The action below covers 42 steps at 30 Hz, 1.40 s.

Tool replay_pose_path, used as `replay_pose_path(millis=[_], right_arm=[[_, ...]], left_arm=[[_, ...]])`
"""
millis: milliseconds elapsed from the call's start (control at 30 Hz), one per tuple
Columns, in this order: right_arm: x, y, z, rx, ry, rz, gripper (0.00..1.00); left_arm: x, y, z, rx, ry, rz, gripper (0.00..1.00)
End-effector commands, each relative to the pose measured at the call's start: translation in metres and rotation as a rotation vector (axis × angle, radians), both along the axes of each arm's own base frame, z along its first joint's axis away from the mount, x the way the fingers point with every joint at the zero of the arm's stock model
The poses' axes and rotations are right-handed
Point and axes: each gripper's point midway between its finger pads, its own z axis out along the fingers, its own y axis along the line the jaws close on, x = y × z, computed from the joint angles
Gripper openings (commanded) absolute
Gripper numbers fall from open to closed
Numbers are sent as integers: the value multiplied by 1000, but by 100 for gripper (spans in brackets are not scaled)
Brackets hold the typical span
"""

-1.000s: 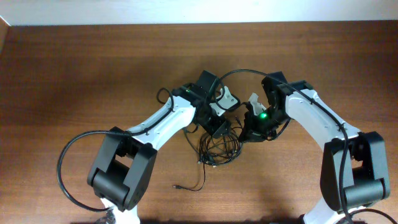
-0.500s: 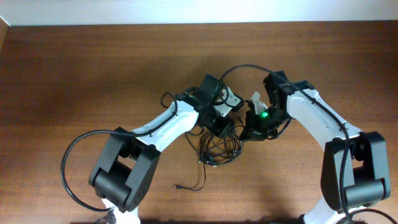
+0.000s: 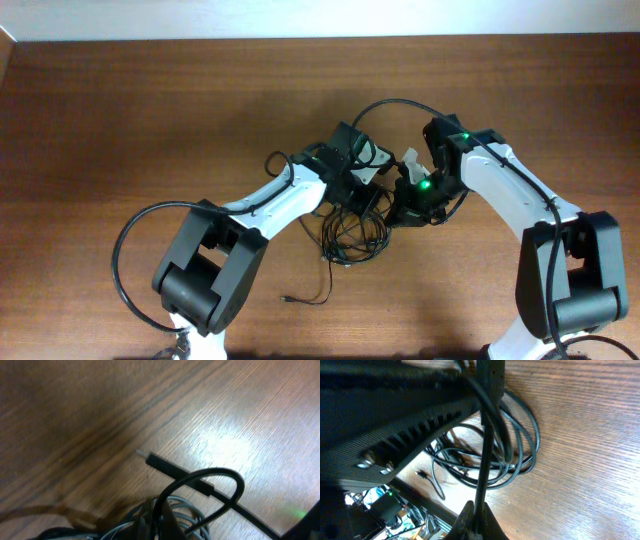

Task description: Untangle cables

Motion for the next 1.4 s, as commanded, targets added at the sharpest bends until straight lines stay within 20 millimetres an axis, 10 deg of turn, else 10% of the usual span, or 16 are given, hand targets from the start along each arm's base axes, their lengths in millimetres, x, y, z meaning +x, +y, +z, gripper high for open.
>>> replay_pose_path(millis=[0, 367, 600, 800, 967, 1133, 1267, 1367], right_arm=[[-4, 14, 3, 29, -9, 56, 4], [-25, 51, 37, 278, -110, 257, 4], [4, 9, 32, 229, -132, 120, 4], [17, -26, 11, 40, -110, 20, 4], [21, -36, -14, -160, -80, -83, 4], [26, -42, -28, -313, -105, -135, 42], [36, -36, 6, -297, -123, -101, 43], [38, 11, 47, -146, -253, 134, 42]], left_arm=[[14, 5, 2, -38, 17, 71, 0], [48, 84, -13, 68, 100, 335, 2], [51, 140, -28, 237, 123, 459, 3], [62, 160, -12, 33, 240, 512, 24], [69, 189, -4, -44, 297, 584, 71], [67, 213, -6, -39, 336, 648, 89], [70, 234, -7, -49, 365, 729, 100], [70, 235, -7, -43, 363, 733, 99]])
